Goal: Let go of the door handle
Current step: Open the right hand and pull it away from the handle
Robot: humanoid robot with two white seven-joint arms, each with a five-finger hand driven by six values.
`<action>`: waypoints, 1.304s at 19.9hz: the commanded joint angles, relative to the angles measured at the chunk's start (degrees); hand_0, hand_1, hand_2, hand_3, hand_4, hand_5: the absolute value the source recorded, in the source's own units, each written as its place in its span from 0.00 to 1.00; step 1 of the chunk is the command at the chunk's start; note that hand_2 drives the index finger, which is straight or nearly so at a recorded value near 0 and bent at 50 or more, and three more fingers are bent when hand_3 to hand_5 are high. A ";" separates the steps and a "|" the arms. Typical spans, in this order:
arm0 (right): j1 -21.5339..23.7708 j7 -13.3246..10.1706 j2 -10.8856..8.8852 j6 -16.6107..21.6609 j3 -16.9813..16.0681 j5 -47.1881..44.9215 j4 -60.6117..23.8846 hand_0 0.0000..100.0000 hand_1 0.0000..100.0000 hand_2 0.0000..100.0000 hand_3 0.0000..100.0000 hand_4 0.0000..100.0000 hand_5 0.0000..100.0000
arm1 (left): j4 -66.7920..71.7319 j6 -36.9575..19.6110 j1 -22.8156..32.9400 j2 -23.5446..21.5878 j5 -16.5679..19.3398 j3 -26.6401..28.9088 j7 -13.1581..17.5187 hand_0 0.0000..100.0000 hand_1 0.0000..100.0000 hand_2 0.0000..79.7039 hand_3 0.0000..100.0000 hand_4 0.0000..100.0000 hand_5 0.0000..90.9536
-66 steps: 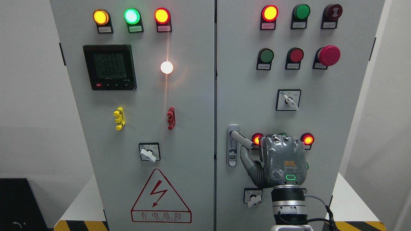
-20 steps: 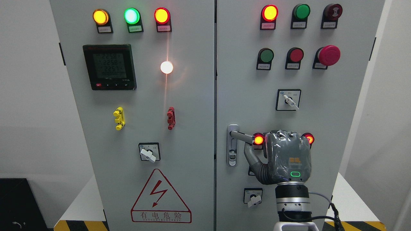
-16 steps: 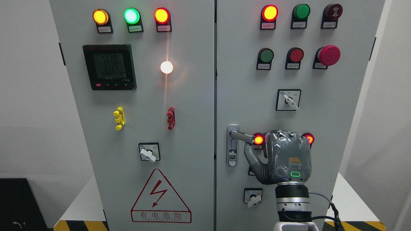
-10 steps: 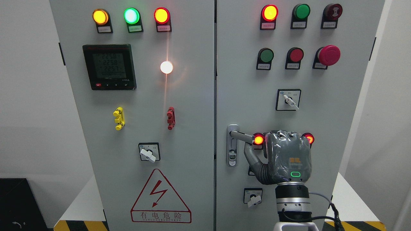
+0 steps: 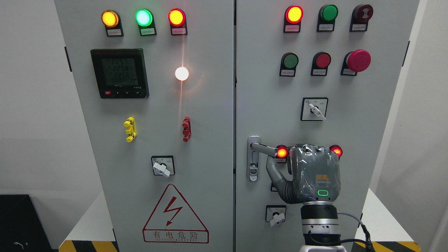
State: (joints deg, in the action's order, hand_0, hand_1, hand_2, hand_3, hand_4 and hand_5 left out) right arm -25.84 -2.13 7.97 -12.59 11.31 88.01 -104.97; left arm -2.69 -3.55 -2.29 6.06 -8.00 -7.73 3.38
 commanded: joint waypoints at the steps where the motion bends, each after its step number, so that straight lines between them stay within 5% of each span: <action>1: 1.23 0.02 -0.32 0.81 0.03 -0.20 -0.85 0.52 0.33 1.00 1.00 1.00 1.00 | 0.06 -0.05 0.00 0.00 0.00 0.00 0.05 0.12 0.56 0.00 0.00 0.00 0.00; 9: 4.48 -1.64 -0.76 2.48 -0.85 -0.20 -2.61 0.53 0.32 0.98 1.00 0.99 1.00 | 0.06 -0.05 0.00 0.00 0.00 0.00 0.05 0.12 0.56 0.00 0.00 0.00 0.00; 16: 9.04 -3.40 -1.29 6.60 -3.22 -0.38 -6.38 0.53 0.33 0.78 1.00 0.88 0.89 | 0.06 -0.05 0.00 0.00 0.00 0.00 0.05 0.12 0.56 0.00 0.00 0.00 0.00; 26: 13.27 -6.39 -1.02 19.96 -12.27 -4.32 -9.20 0.50 0.33 0.43 0.60 0.59 0.55 | -0.03 0.04 0.00 0.00 0.00 0.00 0.05 0.12 0.56 0.00 0.00 0.00 0.00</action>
State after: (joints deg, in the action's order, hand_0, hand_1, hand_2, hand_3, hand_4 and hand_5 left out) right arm -15.08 -7.99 7.05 4.64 5.75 86.55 -110.98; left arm -2.69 -3.56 -2.29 6.06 -8.00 -7.73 3.38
